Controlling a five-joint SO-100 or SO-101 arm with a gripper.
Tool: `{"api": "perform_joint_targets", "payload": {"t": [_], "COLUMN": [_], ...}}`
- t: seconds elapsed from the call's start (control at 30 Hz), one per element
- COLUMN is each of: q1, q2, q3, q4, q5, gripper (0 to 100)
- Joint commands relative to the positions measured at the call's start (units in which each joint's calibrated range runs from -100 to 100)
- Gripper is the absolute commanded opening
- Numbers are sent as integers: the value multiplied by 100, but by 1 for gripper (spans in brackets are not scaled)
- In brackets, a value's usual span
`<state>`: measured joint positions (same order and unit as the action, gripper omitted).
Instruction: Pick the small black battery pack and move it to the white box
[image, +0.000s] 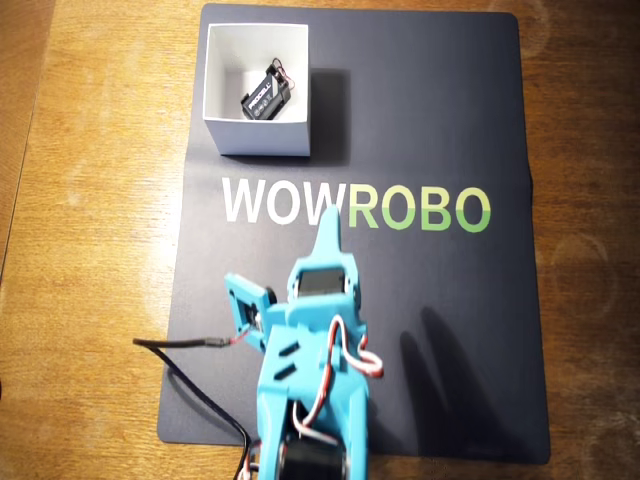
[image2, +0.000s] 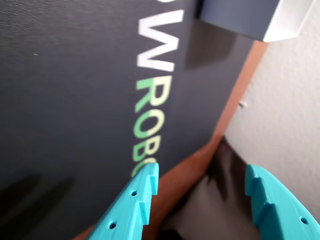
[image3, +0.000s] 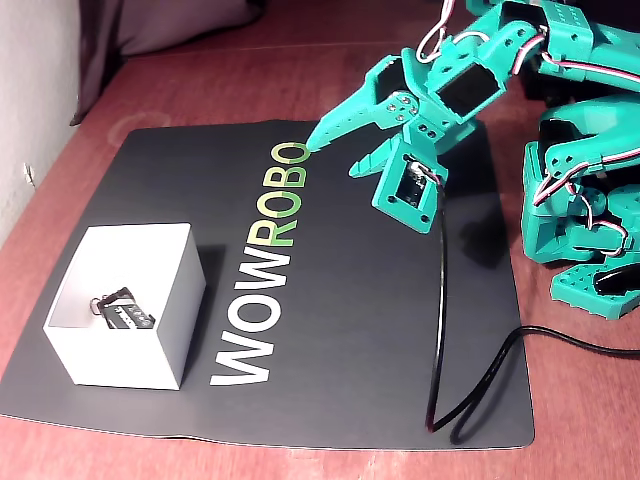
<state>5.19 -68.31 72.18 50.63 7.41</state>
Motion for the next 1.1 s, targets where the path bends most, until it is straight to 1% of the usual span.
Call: {"api": "perform_joint_targets", "payload": {"t": [0.0,0.13,0.23,0.27,0.6,0.87,1.07], "q1": [-185,-642,-689,-689,-595,-595,-595], "q2": [-714,-1170,-1372,-1416,-2249,-2714,-3073], "q3": [233,297,306,351,1195,1467,1748], "q4": [537,1238,1431,1431,1457,2150,2413], "q5": [-10,-70,-184,-184,-173,-173,-151], "gripper": [20,19,10,9,8,8,8]}}
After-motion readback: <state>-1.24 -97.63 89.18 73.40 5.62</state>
